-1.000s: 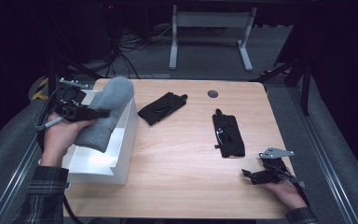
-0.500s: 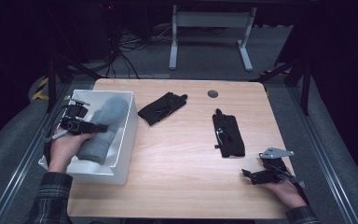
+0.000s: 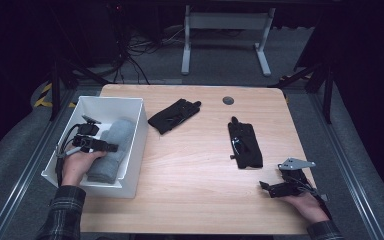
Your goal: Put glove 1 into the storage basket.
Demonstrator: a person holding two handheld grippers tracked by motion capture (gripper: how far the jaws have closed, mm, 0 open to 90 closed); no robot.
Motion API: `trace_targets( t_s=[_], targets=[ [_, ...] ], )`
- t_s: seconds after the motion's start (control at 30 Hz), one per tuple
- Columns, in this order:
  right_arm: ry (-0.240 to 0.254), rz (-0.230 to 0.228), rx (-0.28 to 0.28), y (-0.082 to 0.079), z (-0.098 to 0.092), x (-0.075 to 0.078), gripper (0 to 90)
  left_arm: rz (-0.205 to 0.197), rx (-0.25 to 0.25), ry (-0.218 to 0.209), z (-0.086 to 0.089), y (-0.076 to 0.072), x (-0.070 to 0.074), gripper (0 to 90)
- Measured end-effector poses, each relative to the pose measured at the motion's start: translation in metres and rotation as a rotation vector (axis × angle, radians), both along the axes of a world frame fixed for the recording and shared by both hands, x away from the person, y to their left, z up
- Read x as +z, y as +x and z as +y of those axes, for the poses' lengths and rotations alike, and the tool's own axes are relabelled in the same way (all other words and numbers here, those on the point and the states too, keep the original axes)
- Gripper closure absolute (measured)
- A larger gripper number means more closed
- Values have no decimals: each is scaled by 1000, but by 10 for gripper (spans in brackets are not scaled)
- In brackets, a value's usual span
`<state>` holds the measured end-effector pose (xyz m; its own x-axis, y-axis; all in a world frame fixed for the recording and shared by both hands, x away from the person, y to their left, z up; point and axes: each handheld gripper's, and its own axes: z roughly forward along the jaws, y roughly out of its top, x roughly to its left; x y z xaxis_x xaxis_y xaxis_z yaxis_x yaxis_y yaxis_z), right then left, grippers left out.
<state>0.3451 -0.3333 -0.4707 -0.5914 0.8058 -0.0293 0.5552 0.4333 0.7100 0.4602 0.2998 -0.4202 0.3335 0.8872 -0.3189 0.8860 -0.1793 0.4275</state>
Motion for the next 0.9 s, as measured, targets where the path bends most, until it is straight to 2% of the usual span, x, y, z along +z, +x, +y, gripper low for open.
trace_targets(
  t_s=[0.07, 0.17, 0.23, 0.33, 0.37, 0.47, 0.63, 0.9],
  targets=[
    [0, 0, 0, 0, 0, 0, 0, -32, 12, 19, 1, -1, 5, 315],
    [0, 0, 1, 0, 0, 0, 0, -81, 35, 15, 4, -4, 13, 251],
    [0, 0, 1, 0, 0, 0, 0, -114, 42, -11, 5, -7, 18, 237],
    [0, 0, 2, 0, 0, 0, 0, -150, 34, 18, 3, -11, 31, 209],
    [1, 0, 2, 0, 0, 0, 0, -150, 34, 18, 3, -11, 31, 204],
    [1, 0, 2, 0, 0, 0, 0, -194, 29, 16, -2, -15, 47, 201],
    [0, 0, 2, 0, 0, 0, 0, -265, -18, 8, -17, -21, 76, 195],
    [0, 0, 2, 0, 0, 0, 0, -332, -113, -22, -51, -28, 105, 189]
  ],
)
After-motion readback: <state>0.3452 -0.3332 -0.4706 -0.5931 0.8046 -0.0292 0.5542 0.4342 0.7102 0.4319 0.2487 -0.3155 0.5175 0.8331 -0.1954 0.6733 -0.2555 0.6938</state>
